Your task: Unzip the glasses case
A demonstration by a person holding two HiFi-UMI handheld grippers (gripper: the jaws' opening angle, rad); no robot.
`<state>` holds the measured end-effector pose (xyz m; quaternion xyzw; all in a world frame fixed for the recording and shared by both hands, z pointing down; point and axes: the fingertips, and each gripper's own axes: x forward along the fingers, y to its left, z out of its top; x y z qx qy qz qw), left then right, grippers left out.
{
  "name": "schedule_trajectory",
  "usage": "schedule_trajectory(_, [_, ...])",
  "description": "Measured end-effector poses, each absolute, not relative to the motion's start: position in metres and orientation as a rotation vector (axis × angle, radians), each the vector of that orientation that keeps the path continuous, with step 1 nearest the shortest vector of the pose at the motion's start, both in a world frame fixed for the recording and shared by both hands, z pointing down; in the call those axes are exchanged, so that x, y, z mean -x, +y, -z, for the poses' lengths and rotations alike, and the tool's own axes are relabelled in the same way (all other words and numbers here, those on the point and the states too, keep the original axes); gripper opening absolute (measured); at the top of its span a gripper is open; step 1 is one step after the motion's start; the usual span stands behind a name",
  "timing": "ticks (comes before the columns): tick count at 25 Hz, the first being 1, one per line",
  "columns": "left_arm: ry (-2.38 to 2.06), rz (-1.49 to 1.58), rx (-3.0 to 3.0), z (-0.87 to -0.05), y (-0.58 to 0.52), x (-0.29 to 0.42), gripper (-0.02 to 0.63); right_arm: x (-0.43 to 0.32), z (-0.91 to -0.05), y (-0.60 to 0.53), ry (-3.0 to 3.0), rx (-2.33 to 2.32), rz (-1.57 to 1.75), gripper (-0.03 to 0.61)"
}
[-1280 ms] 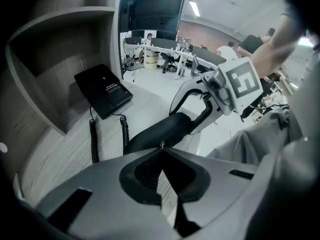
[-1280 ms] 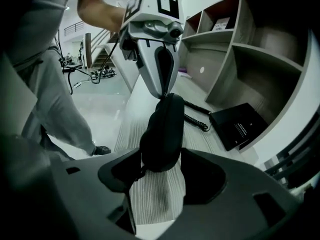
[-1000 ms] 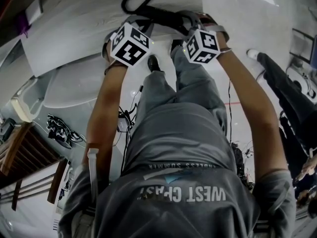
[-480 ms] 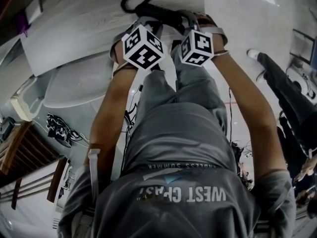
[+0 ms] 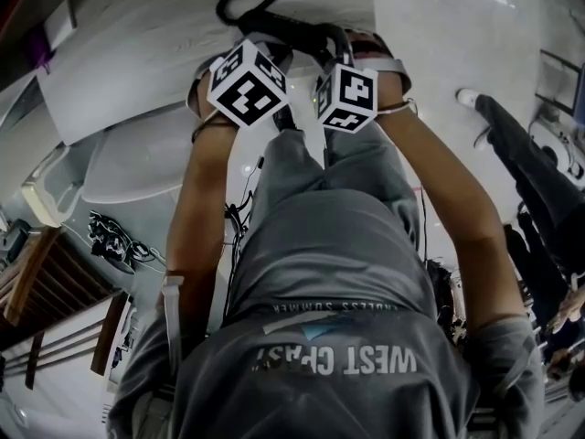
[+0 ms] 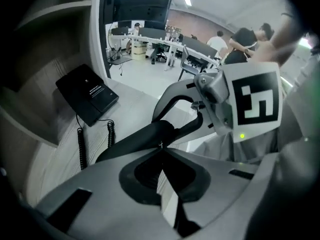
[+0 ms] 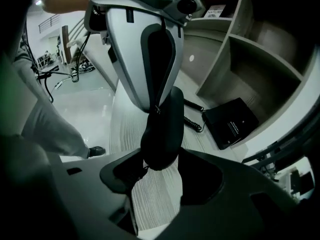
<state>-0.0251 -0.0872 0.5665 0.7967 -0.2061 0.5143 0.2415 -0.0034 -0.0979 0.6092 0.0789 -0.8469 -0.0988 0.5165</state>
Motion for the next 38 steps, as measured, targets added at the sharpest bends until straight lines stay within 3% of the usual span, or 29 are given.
schedule_trajectory(14, [-0.66, -1.163, -2.218, -0.586, -0.091, -0.008, 0.0, 0.012, -0.617, -0.11, -2.003, -0.194, 0.288, 0.232])
schedule_trajectory(24, [-0.675, -1.118, -2.314, -0.588, -0.091, -0.009, 0.017, 0.005, -0.617, -0.125, -1.962, -0.232, 0.598, 0.242])
schedule_trajectory(27, [-0.631, -1.061, -2.307, -0.583, -0.085, 0.001, 0.051, 0.005, -0.616, -0.127, -1.947, -0.226, 0.641, 0.244])
schedule_trajectory(32, [-0.595, -1.079, -2.287, -0.572, -0.078, 0.022, 0.075, 0.002, -0.616, -0.126, -1.909, -0.189, 0.723, 0.266])
schedule_trajectory(38, [-0.636, -1.07, -2.287, -0.548, -0.078, 0.057, 0.075, 0.016, -0.612, -0.106, -1.942, -0.062, 0.798, 0.335])
